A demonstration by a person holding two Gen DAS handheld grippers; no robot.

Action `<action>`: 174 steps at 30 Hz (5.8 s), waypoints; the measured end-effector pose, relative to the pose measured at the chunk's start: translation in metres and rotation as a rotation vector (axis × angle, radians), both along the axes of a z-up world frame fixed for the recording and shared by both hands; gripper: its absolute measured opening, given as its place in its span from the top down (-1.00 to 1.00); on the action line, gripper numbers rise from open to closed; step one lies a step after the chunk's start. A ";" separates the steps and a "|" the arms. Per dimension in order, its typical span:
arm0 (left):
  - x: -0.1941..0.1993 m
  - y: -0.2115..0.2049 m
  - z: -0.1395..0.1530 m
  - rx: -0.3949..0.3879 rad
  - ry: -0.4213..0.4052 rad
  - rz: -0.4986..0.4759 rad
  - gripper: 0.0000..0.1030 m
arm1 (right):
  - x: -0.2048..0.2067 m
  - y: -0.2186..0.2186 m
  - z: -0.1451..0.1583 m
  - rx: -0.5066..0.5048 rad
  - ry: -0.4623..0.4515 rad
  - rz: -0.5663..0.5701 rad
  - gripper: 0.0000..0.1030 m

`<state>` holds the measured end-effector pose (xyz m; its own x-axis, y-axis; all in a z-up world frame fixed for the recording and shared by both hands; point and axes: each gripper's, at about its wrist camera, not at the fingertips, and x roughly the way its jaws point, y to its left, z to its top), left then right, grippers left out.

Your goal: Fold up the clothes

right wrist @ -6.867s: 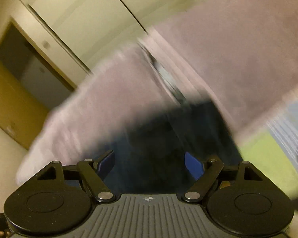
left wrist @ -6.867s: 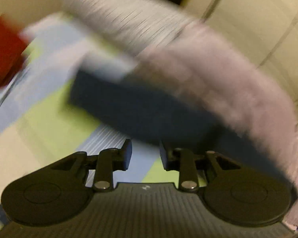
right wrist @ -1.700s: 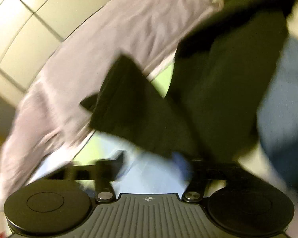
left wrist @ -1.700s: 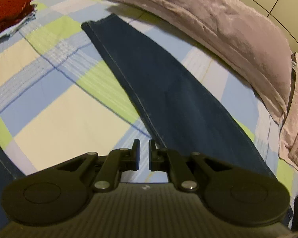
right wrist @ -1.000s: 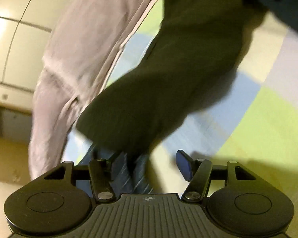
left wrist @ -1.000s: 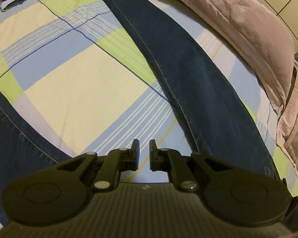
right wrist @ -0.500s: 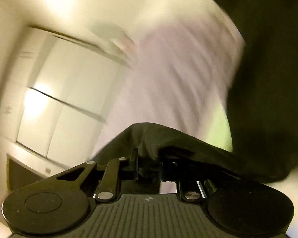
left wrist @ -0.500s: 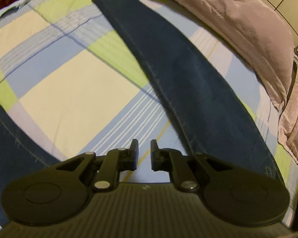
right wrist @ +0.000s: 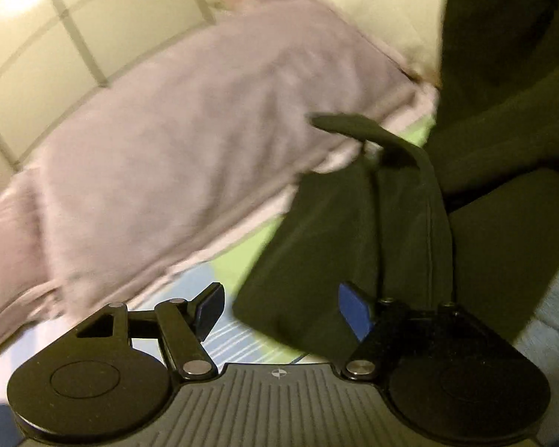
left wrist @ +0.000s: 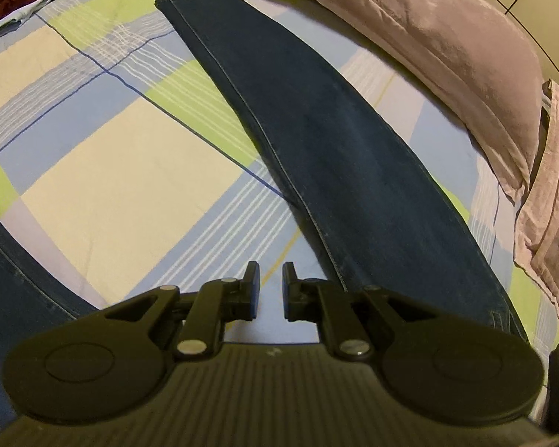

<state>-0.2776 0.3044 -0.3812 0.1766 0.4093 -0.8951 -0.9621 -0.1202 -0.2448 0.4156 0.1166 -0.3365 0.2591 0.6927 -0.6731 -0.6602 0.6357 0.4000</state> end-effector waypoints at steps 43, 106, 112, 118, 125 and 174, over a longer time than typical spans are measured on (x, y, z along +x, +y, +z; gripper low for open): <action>-0.001 -0.052 -0.022 -0.036 -0.060 -0.307 0.76 | -0.144 0.010 -0.083 -0.013 0.343 0.263 0.54; -0.062 -0.086 -0.026 -0.083 -0.007 -0.224 0.68 | -0.194 -0.194 -0.044 -0.069 0.537 -0.075 -0.60; -0.141 -0.091 -0.017 -0.066 0.025 -0.098 0.66 | -0.244 -0.222 -0.061 -0.027 0.715 -0.219 -0.59; -0.236 -0.088 -0.011 -0.061 0.047 0.104 0.64 | -0.273 -0.189 -0.063 -0.085 0.582 -0.215 0.54; -0.320 -0.087 -0.004 -0.038 0.121 0.260 0.46 | -0.275 -0.173 -0.044 -0.224 0.399 -0.163 0.74; -0.059 -0.007 0.006 0.077 -0.089 -0.182 0.68 | -0.149 -0.047 -0.055 -0.033 0.335 0.063 0.13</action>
